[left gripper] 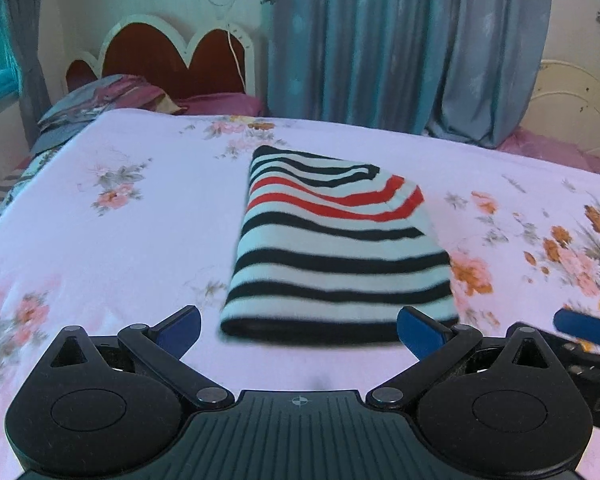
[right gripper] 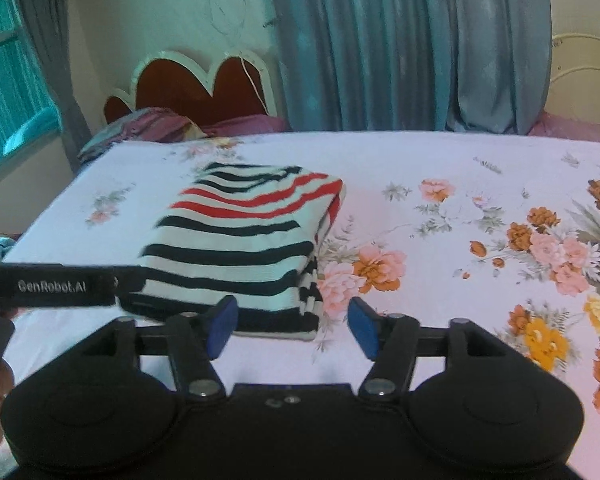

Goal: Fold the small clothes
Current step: 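Open both tools and lift them away from the folded sweater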

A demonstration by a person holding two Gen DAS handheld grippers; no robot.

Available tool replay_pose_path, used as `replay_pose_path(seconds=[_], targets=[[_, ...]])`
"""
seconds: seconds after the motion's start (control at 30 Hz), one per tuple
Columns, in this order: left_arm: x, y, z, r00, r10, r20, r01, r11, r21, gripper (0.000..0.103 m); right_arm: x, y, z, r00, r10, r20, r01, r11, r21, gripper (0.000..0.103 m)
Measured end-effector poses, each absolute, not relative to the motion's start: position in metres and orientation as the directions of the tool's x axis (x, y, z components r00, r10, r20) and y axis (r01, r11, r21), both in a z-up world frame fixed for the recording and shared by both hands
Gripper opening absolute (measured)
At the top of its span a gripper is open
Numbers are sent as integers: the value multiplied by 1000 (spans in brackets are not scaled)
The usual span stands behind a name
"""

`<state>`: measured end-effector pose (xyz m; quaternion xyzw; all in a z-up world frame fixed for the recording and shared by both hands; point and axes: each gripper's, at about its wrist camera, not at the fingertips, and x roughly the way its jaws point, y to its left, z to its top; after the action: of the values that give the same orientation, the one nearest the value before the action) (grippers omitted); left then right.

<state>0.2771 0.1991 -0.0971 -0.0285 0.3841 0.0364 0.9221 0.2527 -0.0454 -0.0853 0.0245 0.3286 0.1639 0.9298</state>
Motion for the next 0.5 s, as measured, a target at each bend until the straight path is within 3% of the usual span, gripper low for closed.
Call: replay_pose_path(seconds=[0.2, 0.27, 0.5], targets=[[201, 206, -64, 733, 62, -677, -103, 994, -21, 103, 192, -53, -54, 739, 347, -577, -332, 933, 137, 86], [169, 210, -51, 747, 79, -660, -122, 992, -19, 103, 166, -55, -40, 755, 338, -562, -330, 936, 119, 99], [83, 218, -18, 751, 106, -652, -156, 987, -20, 103, 92, -65, -4, 819, 270, -506, -260, 961, 92, 102]])
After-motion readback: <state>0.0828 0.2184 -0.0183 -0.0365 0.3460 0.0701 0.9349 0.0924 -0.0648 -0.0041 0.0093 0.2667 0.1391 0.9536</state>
